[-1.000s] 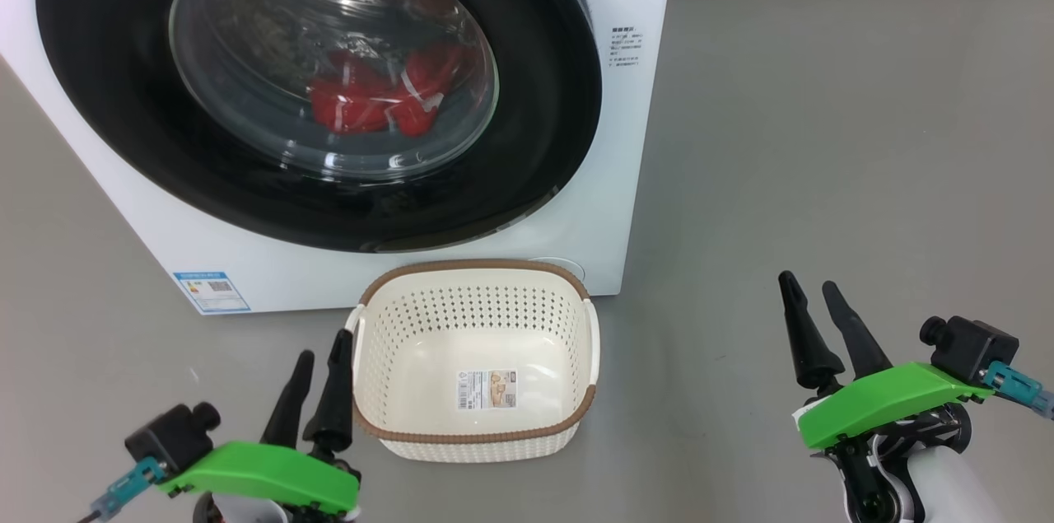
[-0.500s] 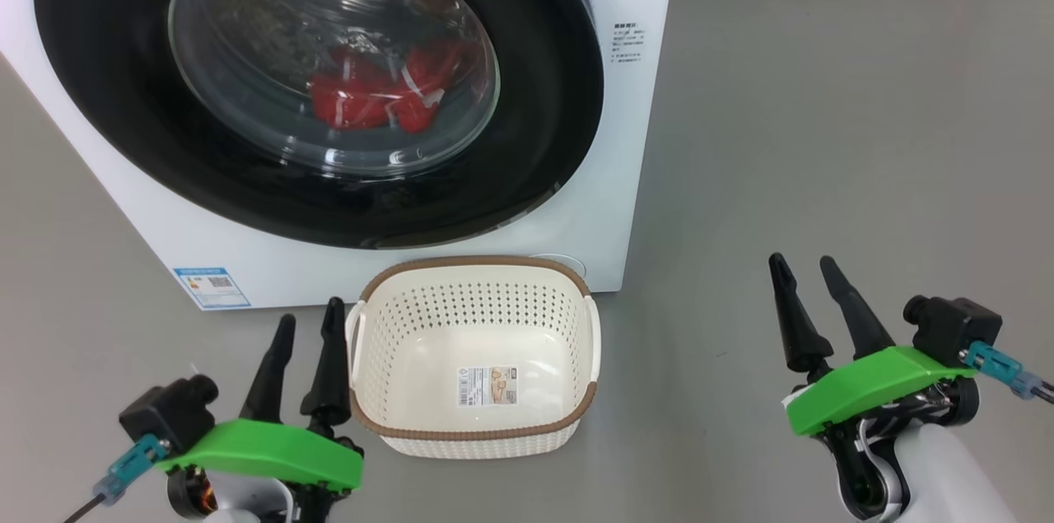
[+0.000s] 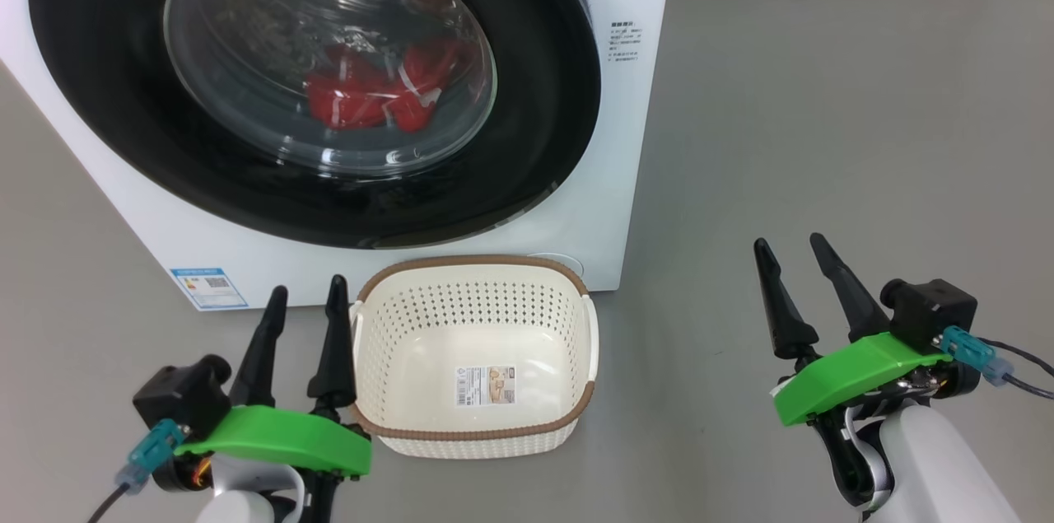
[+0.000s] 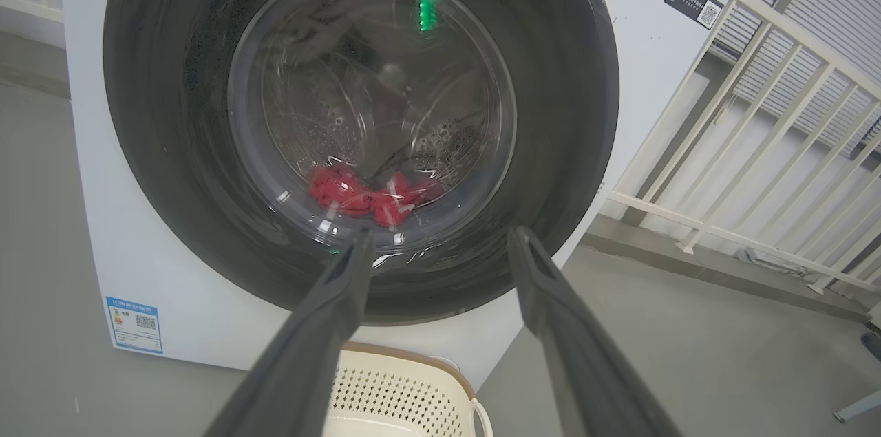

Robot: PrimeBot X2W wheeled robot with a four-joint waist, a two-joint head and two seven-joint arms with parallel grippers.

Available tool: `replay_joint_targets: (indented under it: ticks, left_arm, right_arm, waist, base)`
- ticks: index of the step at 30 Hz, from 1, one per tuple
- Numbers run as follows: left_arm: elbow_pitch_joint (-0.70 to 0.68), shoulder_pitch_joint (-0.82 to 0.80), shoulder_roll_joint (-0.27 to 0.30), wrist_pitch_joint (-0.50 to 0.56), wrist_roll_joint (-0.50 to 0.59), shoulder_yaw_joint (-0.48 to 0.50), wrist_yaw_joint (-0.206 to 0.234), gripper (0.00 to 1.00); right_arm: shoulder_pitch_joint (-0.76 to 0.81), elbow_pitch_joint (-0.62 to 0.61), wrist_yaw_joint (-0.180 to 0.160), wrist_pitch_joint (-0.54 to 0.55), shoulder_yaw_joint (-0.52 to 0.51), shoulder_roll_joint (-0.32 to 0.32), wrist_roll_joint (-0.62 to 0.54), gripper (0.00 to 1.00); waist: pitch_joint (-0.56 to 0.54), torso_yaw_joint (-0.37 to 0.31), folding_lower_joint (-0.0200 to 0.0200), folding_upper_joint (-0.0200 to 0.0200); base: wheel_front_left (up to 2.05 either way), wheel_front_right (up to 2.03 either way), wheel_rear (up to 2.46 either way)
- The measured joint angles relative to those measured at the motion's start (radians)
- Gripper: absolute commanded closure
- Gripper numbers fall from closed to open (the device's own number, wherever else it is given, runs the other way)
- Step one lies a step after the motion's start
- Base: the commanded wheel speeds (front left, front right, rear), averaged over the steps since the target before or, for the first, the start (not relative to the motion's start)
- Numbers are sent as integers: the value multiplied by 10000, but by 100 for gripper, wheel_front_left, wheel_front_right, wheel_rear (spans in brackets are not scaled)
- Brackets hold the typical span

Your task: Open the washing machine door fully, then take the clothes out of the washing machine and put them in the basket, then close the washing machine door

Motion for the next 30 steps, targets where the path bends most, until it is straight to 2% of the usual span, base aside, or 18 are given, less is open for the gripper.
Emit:
replay_joint_targets:
  ticks: [10,16,30]
  left_arm:
    - [171,-78,23,-282,890,-144,255,0]
    - [393,-244,44,-456,1430,-203,257,0]
    - [777,-270,50,-456,1473,-314,232,0]
  right_arm:
    - [-141,205,0,-253,236,-44,-1139,0]
    - [-391,449,2,-449,247,-84,-1833,0]
    - [-480,627,2,-483,240,-107,-2096,0]
  waist:
    - [-132,-21,0,0]
    - [-157,-5,0,0]
    - [-122,3,0,0]
  base:
    - [0,0,0]
    - [0,0,0]
    - [0,0,0]
